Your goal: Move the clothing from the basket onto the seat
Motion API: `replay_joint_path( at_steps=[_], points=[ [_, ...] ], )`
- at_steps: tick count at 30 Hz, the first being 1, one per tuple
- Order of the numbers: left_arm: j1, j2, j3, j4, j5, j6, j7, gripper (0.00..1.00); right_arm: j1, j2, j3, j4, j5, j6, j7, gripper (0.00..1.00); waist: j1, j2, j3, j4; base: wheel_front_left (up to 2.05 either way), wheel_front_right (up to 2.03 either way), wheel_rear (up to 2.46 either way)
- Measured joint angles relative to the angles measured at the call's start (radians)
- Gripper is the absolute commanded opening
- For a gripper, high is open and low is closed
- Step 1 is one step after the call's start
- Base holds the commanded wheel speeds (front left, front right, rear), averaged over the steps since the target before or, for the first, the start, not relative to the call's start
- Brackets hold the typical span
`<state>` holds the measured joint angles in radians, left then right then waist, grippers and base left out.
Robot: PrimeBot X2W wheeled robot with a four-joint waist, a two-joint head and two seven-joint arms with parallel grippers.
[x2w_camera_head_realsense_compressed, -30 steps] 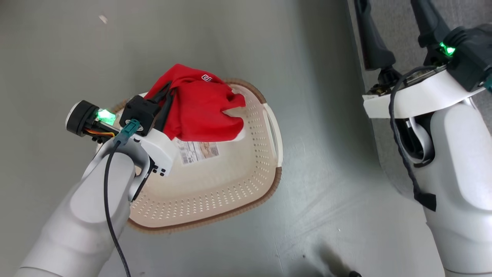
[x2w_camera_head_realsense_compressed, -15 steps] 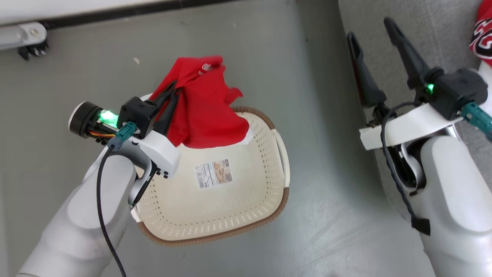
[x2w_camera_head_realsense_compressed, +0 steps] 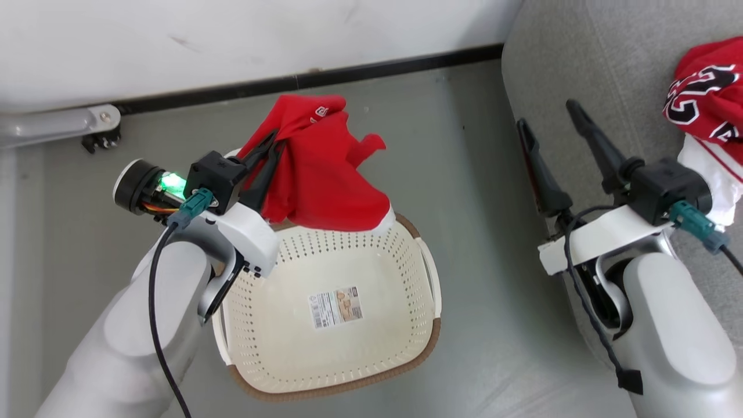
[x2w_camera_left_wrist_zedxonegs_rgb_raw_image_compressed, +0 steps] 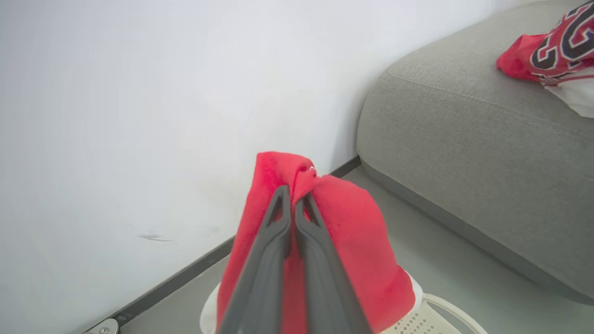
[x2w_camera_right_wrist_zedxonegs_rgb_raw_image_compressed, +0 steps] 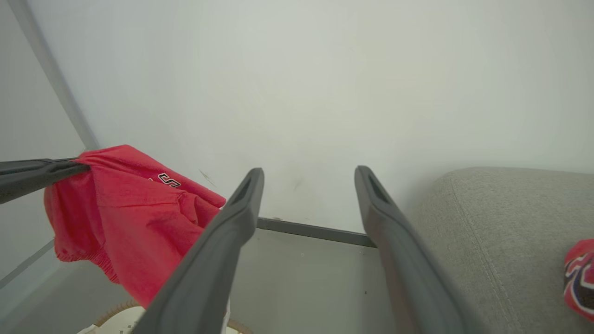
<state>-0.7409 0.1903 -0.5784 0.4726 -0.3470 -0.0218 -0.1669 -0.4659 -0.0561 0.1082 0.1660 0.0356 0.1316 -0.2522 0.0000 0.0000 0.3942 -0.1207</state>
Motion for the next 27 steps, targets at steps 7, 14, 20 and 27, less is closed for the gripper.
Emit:
replay_joint_path(
  at_steps=[7,14,20,27],
  points=[
    [0.044,0.016,0.017,-0.024,-0.031,0.002,0.024,0.00,0.031,-0.006,0.021,0.021,0.007,0.000,0.000,1.00,0.0000,0.0000,-0.077,0.011,0.00,0.00,0.00],
    [0.100,0.027,0.021,-0.053,-0.050,0.010,0.044,0.00,0.050,-0.017,0.041,0.041,0.017,0.000,0.000,1.00,0.0000,0.0000,-0.151,0.026,0.00,0.00,0.00],
    [0.137,0.036,0.022,-0.083,-0.058,0.012,0.071,0.00,0.083,-0.022,0.058,0.066,0.025,0.000,0.000,1.00,0.0000,0.0000,-0.211,0.042,0.00,0.00,0.00],
    [0.175,0.042,0.022,-0.121,-0.077,0.014,0.104,0.00,0.110,-0.039,0.086,0.088,0.038,0.000,0.000,1.00,0.0000,0.0000,-0.274,0.061,0.00,0.00,0.00]
  ],
)
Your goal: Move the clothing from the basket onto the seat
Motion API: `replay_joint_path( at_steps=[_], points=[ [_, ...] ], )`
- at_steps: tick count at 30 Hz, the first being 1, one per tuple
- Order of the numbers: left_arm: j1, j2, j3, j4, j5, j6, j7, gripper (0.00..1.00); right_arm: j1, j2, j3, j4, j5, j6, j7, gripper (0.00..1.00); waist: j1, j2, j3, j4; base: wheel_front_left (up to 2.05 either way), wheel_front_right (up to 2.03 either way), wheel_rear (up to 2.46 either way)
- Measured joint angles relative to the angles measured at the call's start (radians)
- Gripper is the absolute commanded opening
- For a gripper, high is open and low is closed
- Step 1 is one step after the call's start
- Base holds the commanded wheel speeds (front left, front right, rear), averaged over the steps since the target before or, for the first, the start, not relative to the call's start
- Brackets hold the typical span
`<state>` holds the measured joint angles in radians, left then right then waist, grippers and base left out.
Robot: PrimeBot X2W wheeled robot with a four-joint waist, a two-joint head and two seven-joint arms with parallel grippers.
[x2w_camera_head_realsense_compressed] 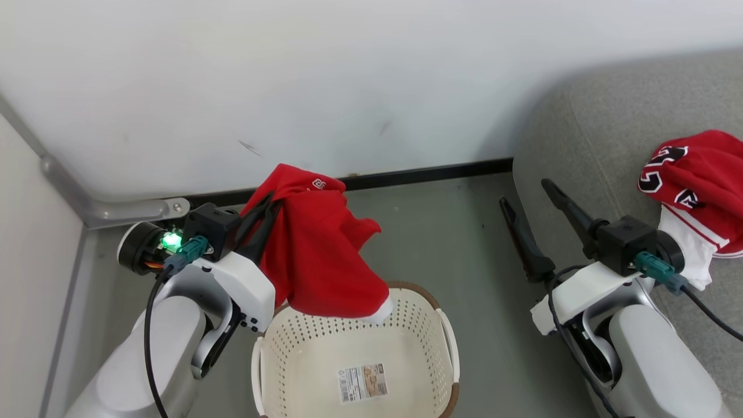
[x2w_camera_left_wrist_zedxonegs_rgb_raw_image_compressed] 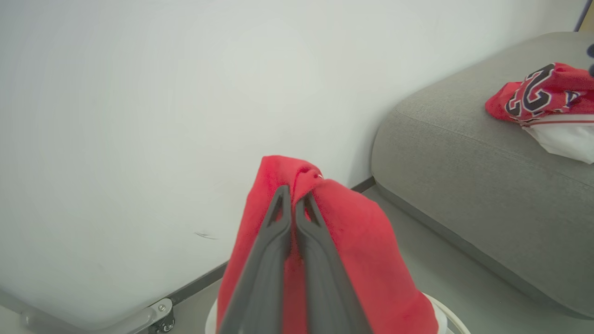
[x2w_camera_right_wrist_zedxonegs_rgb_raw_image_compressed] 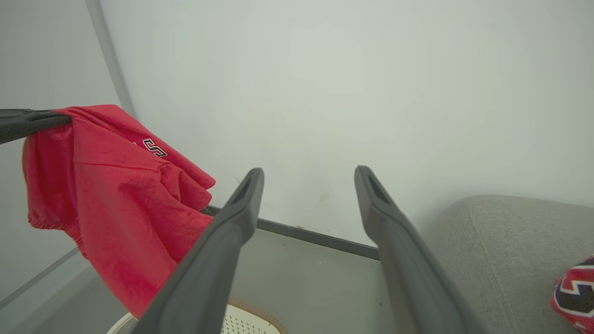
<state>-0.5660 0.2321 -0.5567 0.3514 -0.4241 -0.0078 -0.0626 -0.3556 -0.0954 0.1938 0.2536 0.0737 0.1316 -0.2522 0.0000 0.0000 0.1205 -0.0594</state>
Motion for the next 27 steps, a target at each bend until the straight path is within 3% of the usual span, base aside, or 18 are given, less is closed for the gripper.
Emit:
replay_joint_path(
  at_steps=[27],
  points=[
    [0.048,0.009,-0.037,-0.142,-0.041,0.002,0.133,0.00,0.003,-0.037,0.154,0.052,0.092,0.000,0.050,1.00,0.0000,0.0000,-0.128,0.049,0.00,0.00,0.00]
  ],
)
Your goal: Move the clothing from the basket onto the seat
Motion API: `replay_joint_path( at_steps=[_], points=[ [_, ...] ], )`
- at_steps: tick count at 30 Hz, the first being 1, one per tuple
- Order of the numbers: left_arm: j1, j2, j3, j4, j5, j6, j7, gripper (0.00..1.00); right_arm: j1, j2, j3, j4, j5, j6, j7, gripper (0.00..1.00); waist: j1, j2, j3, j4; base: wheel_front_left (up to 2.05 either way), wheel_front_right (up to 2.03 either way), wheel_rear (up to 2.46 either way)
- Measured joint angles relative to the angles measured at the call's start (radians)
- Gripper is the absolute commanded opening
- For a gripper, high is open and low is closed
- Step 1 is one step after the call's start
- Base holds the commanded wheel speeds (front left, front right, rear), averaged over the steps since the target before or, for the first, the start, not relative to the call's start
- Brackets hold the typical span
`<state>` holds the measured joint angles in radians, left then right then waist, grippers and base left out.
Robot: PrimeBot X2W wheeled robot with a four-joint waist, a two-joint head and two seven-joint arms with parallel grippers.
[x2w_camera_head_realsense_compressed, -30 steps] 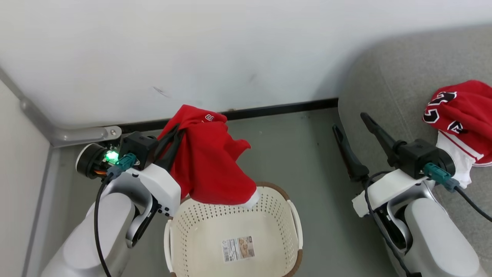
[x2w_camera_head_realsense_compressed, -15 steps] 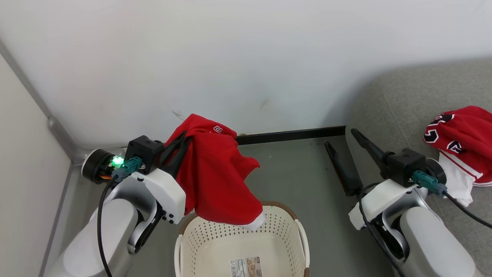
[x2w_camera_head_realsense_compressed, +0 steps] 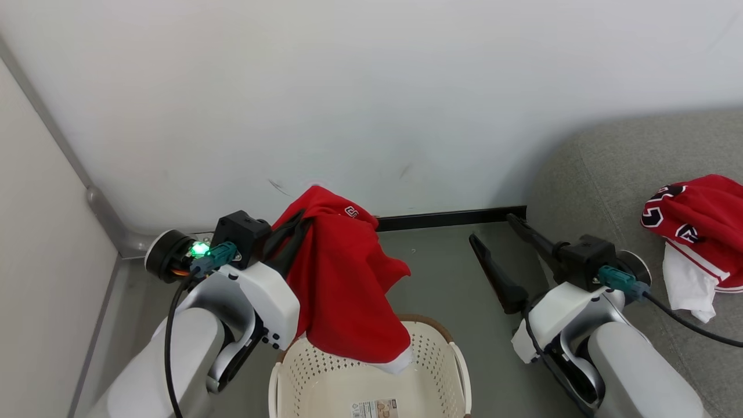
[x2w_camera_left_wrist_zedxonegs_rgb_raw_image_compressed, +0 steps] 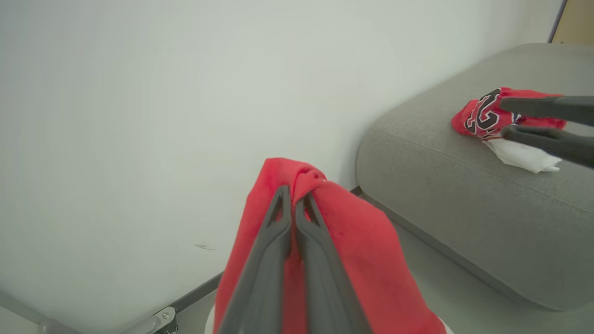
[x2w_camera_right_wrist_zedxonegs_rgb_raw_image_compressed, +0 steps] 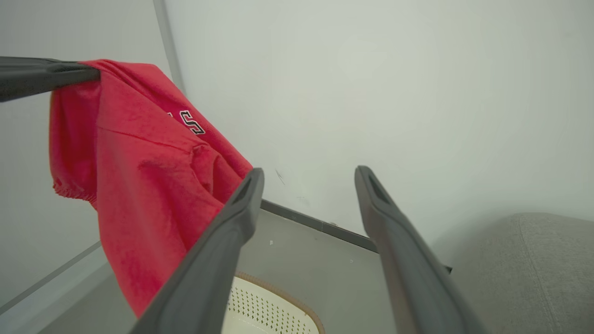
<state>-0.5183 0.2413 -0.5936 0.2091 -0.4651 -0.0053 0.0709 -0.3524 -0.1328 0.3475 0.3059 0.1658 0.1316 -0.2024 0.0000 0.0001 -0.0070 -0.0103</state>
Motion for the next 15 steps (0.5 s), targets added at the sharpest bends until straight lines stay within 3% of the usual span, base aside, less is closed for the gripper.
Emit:
replay_joint_path(
  at_steps=[15],
  points=[
    [-0.003,-0.036,-0.035,-0.073,0.000,0.000,0.044,0.00,-0.052,-0.001,0.174,0.030,0.063,0.000,0.030,1.00,0.0000,0.0000,0.017,-0.004,0.00,0.00,0.00]
  ],
)
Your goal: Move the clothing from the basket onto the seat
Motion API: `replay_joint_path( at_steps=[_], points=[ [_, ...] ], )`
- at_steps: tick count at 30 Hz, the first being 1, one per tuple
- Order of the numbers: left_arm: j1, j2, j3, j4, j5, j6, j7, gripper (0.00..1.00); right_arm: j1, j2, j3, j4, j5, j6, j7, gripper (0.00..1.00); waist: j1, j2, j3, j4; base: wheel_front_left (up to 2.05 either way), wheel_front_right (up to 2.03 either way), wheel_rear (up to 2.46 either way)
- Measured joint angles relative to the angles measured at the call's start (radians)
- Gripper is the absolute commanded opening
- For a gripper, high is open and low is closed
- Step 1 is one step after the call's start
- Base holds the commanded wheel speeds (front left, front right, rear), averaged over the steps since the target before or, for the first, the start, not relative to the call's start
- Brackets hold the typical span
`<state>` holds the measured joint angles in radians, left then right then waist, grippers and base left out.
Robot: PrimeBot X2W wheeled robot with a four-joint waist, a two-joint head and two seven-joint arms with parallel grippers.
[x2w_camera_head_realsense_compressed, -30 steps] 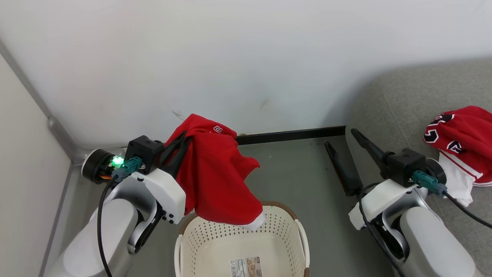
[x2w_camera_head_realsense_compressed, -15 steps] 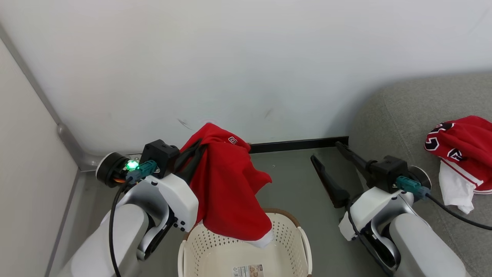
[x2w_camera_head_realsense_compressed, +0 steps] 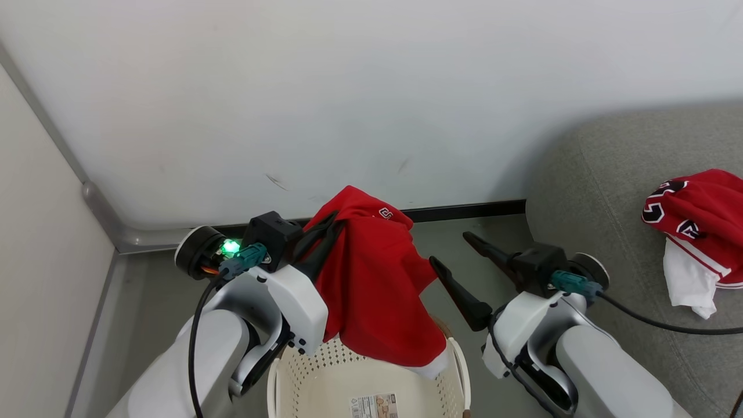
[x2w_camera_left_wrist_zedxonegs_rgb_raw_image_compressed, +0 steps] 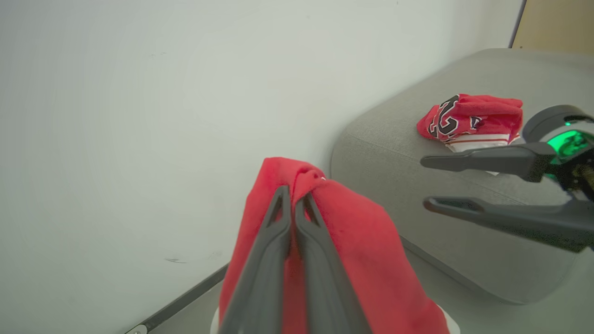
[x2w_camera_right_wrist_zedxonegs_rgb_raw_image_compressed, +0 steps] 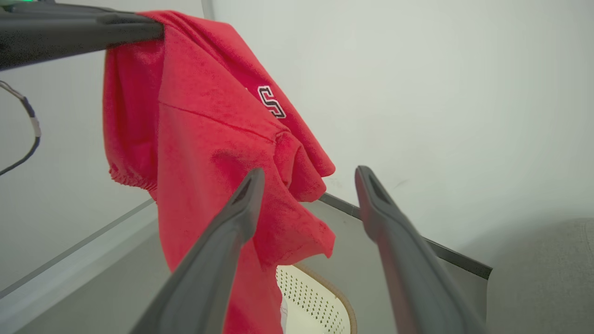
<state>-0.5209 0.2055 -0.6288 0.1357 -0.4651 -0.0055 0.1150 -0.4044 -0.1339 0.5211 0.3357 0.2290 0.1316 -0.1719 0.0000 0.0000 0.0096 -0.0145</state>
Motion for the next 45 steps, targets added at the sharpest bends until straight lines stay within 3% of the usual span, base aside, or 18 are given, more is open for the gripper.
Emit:
replay_joint_path(
  at_steps=[13,37,38,39,42,43,44,45],
  points=[
    [-0.001,-0.010,-0.017,-0.033,0.000,0.000,0.017,0.00,-0.080,-0.005,0.169,0.056,0.090,0.000,0.032,1.00,0.0000,0.0000,0.009,0.009,0.00,0.00,0.00],
    [-0.002,-0.018,-0.036,-0.070,0.000,0.003,0.029,0.00,-0.174,-0.002,0.382,0.099,0.325,0.000,0.057,1.00,0.0000,0.0000,0.000,0.024,0.00,0.00,0.00],
    [-0.002,-0.018,-0.037,-0.070,0.000,0.003,0.029,0.00,-0.179,-0.004,0.388,0.099,0.332,0.000,0.054,0.82,0.0000,0.0000,0.000,0.024,0.00,0.00,0.00],
    [-0.002,-0.018,-0.037,-0.071,0.000,0.003,0.029,0.00,-0.184,-0.005,0.394,0.100,0.337,0.000,0.048,0.56,0.0000,0.0000,-0.001,0.024,0.00,0.00,0.00],
    [-0.002,-0.017,-0.038,-0.073,0.000,0.003,0.031,0.00,-0.200,-0.009,0.406,0.102,0.344,0.000,0.034,0.28,0.0000,0.0000,-0.002,0.024,0.00,0.00,0.00],
    [-0.001,-0.017,-0.038,-0.074,0.000,0.003,0.032,0.00,-0.205,-0.012,0.407,0.103,0.344,0.000,0.027,0.11,0.0000,0.0000,-0.003,0.024,0.00,0.00,0.00],
    [-0.001,-0.017,-0.038,-0.075,0.000,0.003,0.034,0.00,-0.210,-0.015,0.410,0.105,0.344,0.000,0.021,0.00,0.0000,0.0000,-0.003,0.024,0.00,0.00,0.00],
    [-0.001,-0.017,-0.038,-0.075,0.000,0.003,0.034,0.00,-0.214,-0.018,0.411,0.106,0.344,0.000,0.013,0.00,0.0000,0.0000,-0.004,0.023,0.00,0.00,0.00]
  ],
)
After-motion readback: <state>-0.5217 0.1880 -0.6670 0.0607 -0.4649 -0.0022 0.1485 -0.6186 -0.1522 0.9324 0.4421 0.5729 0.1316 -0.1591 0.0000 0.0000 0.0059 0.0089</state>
